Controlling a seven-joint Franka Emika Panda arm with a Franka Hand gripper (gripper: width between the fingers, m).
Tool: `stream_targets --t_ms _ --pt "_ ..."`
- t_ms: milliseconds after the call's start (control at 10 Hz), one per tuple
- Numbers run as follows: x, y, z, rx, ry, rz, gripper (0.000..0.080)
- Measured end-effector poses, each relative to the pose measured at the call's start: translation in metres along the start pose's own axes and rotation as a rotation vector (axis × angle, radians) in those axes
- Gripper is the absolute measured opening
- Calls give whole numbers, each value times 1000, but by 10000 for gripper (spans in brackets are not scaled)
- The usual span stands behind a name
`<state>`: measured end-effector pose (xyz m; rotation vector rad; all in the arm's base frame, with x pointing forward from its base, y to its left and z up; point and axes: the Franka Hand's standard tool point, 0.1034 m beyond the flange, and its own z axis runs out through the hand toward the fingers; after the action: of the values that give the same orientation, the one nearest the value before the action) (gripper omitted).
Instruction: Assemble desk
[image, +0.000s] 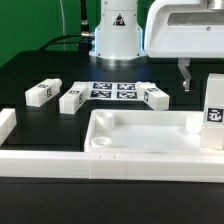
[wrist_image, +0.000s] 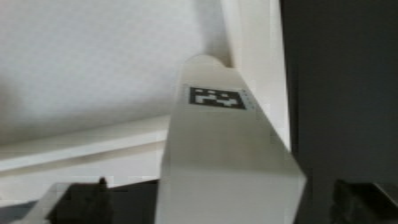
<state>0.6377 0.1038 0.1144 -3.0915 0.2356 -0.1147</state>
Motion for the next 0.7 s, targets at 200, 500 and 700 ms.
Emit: stream_targets --t_ms 200,500,700 --pt "0 -1 0 0 3 -215 648" --pt "-1 0 1 -1 1 -474 649" --pt "-1 0 1 -13 1 -634 649"
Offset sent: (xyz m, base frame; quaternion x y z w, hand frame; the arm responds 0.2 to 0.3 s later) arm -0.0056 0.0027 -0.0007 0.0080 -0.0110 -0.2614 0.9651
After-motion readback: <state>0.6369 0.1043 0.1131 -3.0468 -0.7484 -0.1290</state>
